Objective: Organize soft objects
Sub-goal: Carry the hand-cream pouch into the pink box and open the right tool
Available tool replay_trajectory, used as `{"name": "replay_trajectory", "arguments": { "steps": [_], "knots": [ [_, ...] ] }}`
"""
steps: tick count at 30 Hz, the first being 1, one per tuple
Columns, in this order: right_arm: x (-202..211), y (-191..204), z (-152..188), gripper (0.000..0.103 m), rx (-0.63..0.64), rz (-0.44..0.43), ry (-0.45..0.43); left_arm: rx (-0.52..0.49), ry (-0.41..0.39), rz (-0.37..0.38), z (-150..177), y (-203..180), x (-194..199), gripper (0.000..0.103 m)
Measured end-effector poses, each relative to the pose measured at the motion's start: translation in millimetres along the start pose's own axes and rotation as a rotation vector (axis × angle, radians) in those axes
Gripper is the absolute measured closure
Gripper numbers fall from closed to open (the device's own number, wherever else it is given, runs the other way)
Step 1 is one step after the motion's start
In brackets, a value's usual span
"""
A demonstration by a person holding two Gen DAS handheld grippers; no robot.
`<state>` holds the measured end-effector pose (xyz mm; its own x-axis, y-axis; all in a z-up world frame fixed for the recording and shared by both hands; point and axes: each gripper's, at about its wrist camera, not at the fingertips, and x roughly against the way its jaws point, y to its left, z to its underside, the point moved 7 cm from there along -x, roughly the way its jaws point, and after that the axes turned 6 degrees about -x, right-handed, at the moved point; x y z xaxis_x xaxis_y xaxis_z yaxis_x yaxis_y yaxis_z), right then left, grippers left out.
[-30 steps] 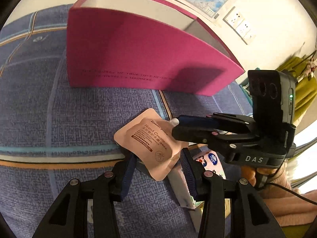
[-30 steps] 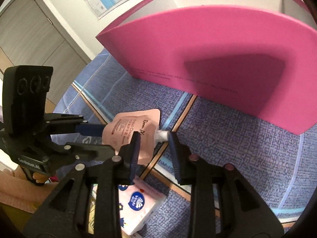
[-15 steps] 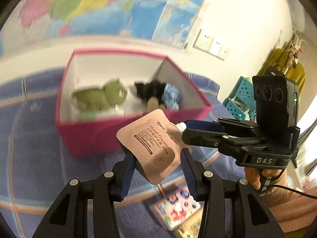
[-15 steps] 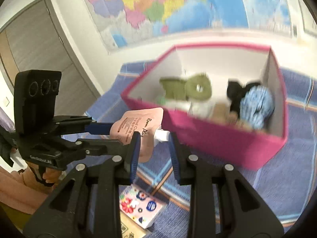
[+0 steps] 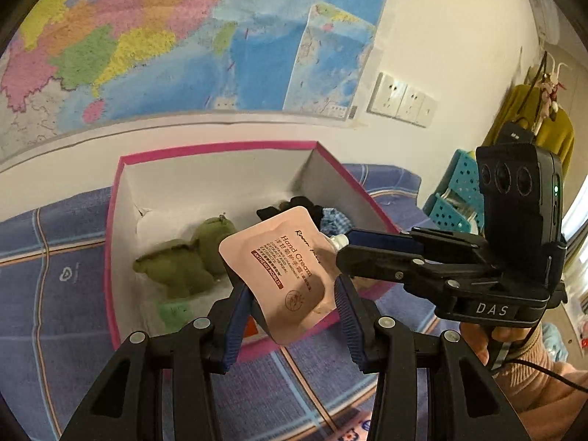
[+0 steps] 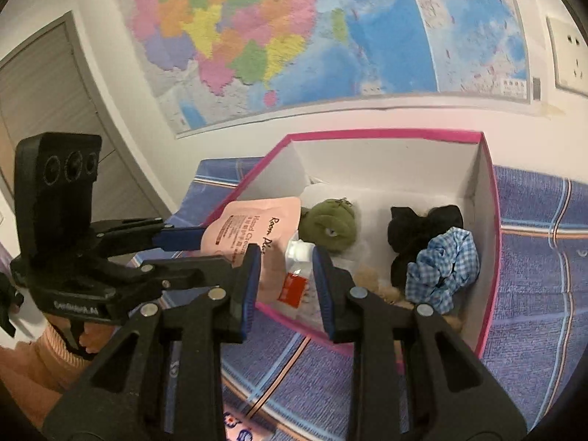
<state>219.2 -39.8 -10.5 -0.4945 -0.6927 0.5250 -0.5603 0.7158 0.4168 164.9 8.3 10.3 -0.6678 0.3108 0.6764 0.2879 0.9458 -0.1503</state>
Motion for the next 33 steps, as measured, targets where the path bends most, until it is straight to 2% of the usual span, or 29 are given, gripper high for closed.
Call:
{"name": "replay_trajectory", "arguments": {
  "steps": [12,18,25,33],
  "knots": [
    [-25,-15,9,0.071,-0.040,0.027,0.065,0.023,0.069,-0.024,8,18,-32,0.057],
    [-6,-8,18,0.071,-0.021,0.012,0.050,0.010,0.019,-0.059,13,17,-11,0.055],
    [26,4,42,0.070,0.012,-0.029,0.047,-0.010,-0.036,-0.024,36,0,24,0.049],
    [31,3,91,0.069,-0.020,-0.040,0.135,0.031,0.011,0.021,75,-14,23,0.049]
  ]
}}
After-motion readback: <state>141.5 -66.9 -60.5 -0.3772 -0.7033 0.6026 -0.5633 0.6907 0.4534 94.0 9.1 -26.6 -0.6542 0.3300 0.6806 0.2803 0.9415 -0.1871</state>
